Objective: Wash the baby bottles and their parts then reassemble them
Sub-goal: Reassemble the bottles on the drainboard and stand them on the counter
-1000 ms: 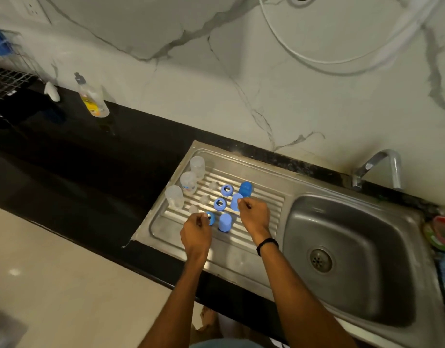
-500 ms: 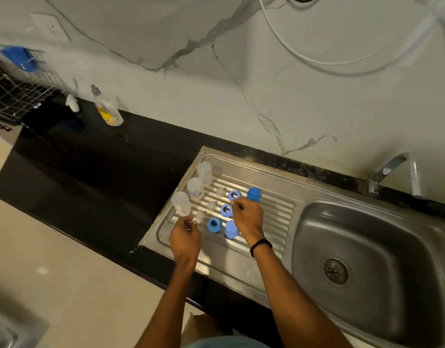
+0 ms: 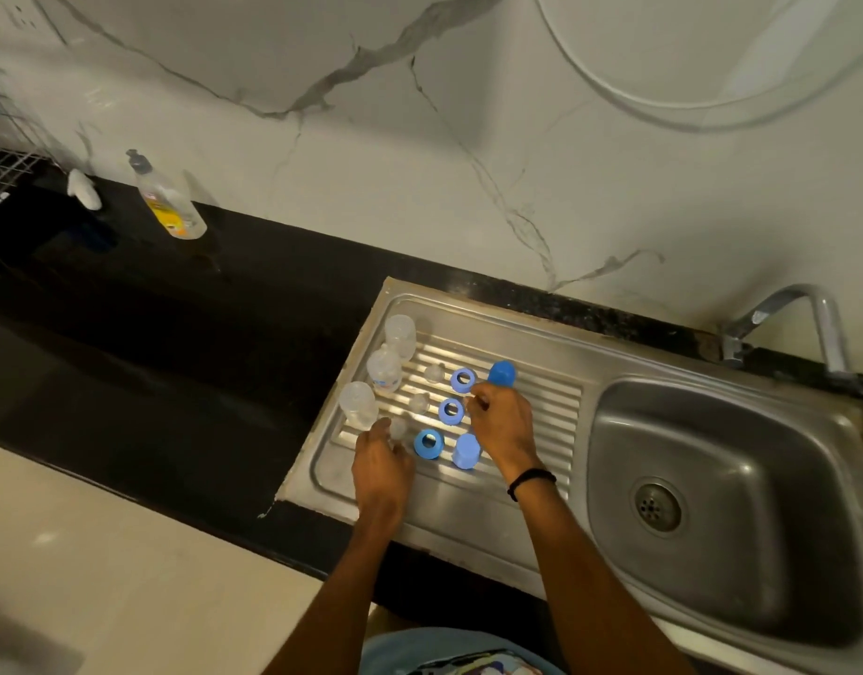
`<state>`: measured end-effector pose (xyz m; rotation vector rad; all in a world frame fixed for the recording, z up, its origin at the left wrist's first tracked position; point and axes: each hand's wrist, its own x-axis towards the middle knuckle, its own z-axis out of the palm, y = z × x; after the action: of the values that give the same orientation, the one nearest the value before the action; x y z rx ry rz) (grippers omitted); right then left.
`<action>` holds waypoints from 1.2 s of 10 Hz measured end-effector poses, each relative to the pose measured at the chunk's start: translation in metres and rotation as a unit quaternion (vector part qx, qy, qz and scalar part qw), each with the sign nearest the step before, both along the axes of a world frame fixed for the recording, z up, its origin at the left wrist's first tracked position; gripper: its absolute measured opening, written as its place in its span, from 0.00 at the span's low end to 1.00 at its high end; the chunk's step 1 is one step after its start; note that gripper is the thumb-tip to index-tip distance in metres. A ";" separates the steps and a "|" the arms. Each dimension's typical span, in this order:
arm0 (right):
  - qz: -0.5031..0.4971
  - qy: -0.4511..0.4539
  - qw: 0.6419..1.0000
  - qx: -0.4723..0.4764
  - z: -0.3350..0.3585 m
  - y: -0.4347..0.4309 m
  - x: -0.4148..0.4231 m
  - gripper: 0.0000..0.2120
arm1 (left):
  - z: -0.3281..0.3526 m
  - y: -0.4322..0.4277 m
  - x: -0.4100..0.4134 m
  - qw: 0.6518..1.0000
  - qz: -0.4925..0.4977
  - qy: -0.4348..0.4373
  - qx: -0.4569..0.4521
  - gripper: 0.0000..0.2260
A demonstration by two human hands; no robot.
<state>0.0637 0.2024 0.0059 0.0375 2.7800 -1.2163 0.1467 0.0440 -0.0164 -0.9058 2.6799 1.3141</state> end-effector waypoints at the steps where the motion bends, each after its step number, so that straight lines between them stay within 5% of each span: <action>1: 0.043 0.000 0.995 0.096 -0.001 -0.016 0.003 0.10 | -0.005 -0.008 -0.004 0.999 -0.008 -0.041 0.009 0.16; 4: 0.185 0.010 0.899 0.397 -0.008 -0.054 0.007 0.06 | -0.014 -0.014 -0.016 0.989 -0.101 -0.089 -0.066 0.19; 7: 0.257 -0.005 0.838 0.480 -0.029 -0.069 0.005 0.06 | -0.024 -0.017 -0.020 0.995 -0.096 -0.008 -0.034 0.16; 10: 0.235 0.021 0.884 0.404 -0.020 -0.067 0.002 0.04 | -0.017 -0.015 -0.019 0.998 -0.037 -0.032 -0.036 0.14; 12: 0.119 -0.015 0.977 0.178 0.029 -0.022 -0.009 0.09 | 0.010 0.001 -0.021 0.998 0.011 0.058 -0.009 0.11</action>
<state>0.0549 0.1801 0.0352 -0.2378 2.8351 -0.6515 0.1259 0.0450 -0.0065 -0.8911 2.7791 1.3924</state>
